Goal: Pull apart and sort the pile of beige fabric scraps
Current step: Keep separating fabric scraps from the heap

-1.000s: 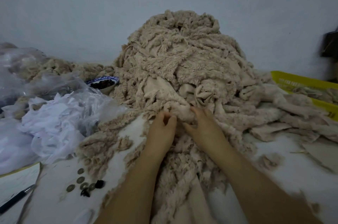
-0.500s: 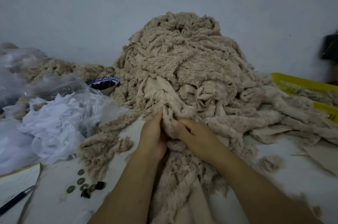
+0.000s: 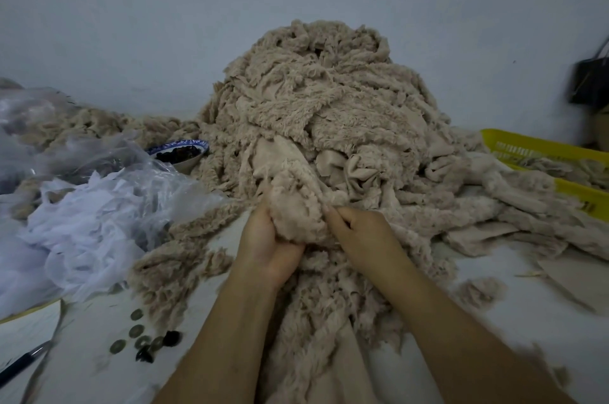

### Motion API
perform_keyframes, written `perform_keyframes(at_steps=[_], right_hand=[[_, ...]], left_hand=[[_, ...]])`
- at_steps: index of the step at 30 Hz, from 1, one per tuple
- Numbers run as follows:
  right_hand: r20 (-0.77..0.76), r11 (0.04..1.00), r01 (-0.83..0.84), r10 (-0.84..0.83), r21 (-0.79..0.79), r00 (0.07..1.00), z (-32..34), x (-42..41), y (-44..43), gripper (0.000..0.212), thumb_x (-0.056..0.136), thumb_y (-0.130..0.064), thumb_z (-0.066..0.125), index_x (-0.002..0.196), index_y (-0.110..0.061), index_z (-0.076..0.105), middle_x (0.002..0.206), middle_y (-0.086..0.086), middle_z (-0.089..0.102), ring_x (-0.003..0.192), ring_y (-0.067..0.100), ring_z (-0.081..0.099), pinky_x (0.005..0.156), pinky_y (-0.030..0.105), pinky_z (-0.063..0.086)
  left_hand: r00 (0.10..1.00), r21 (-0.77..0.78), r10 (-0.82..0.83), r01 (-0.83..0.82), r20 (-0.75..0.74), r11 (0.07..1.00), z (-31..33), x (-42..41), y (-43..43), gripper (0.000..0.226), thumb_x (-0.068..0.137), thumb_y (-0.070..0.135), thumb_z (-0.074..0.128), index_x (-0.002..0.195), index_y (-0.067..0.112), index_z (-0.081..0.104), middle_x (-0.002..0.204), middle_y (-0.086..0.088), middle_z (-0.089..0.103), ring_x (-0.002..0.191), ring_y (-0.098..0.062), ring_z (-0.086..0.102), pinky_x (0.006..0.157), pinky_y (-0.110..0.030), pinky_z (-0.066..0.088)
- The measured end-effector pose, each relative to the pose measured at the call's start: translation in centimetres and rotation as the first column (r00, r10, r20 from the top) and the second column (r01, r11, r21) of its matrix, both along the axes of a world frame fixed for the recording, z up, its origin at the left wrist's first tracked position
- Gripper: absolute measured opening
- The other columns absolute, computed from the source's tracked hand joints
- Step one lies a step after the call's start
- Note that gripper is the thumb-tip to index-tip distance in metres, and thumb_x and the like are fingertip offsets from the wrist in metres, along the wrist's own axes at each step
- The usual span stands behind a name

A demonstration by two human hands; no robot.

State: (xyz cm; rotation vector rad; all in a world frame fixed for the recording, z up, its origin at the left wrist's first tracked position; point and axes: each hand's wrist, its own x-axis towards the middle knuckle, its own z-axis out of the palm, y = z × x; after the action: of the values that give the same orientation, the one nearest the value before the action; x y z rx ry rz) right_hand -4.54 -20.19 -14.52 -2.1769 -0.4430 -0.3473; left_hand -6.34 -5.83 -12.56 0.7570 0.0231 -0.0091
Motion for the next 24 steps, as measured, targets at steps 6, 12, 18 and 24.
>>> perform_keyframes(at_steps=[6, 12, 18, 24], right_hand=[[-0.257, 0.988, 0.027, 0.014, 0.153, 0.966, -0.6, 1.1, -0.8, 0.04, 0.095, 0.002, 0.055, 0.069, -0.028, 0.063, 0.068, -0.005, 0.063, 0.063, 0.004, 0.054, 0.064, 0.012, 0.045], [-0.441, 0.695, 0.089, 0.346, 0.713, 0.828, -0.9, 1.0, -1.3, 0.024, 0.104, -0.028, 0.048, 0.088, -0.018, 0.063, 0.067, -0.007, 0.073, 0.062, 0.004, 0.071, 0.058, 0.019, 0.054], [-0.323, 0.636, -0.079, 0.49, 0.768, 0.81, 0.1, 0.6, -0.8, 0.05, 0.08, -0.064, 0.059, 0.105, -0.026, 0.079, 0.113, -0.002, 0.075, 0.108, 0.009, 0.069, 0.09, 0.025, 0.052], [-0.201, 0.946, -0.056, 0.125, 0.319, 0.972, 0.0, 0.0, -0.5, 0.032, 0.097, -0.046, 0.055, 0.102, -0.019, 0.072, 0.101, 0.004, 0.073, 0.094, 0.017, 0.068, 0.076, 0.026, 0.056]], left_hand=[[0.979, 0.715, -0.089, -0.073, 0.186, 0.696, -0.5, -1.7, -2.7, 0.03, 0.075, 0.051, 0.069, 0.065, 0.023, 0.07, 0.066, -0.002, 0.064, 0.062, -0.015, 0.058, 0.06, -0.029, 0.044], [0.919, 0.743, -0.356, 0.118, 0.17, 0.659, -1.0, -2.2, -2.3, 0.025, 0.08, 0.047, 0.07, 0.085, 0.025, 0.079, 0.086, 0.003, 0.076, 0.083, -0.013, 0.072, 0.073, -0.023, 0.056], [0.98, 0.566, 0.024, -0.135, 0.199, 0.813, -1.1, -0.8, -1.5, 0.033, 0.092, 0.047, 0.061, 0.113, 0.026, 0.075, 0.115, 0.001, 0.075, 0.112, -0.016, 0.069, 0.103, -0.043, 0.049], [0.958, 0.326, 0.284, -0.28, 0.034, 0.903, -1.0, 0.1, -0.2, 0.038, 0.099, 0.039, 0.058, 0.13, 0.017, 0.064, 0.119, -0.001, 0.073, 0.108, -0.016, 0.07, 0.094, -0.037, 0.057]])
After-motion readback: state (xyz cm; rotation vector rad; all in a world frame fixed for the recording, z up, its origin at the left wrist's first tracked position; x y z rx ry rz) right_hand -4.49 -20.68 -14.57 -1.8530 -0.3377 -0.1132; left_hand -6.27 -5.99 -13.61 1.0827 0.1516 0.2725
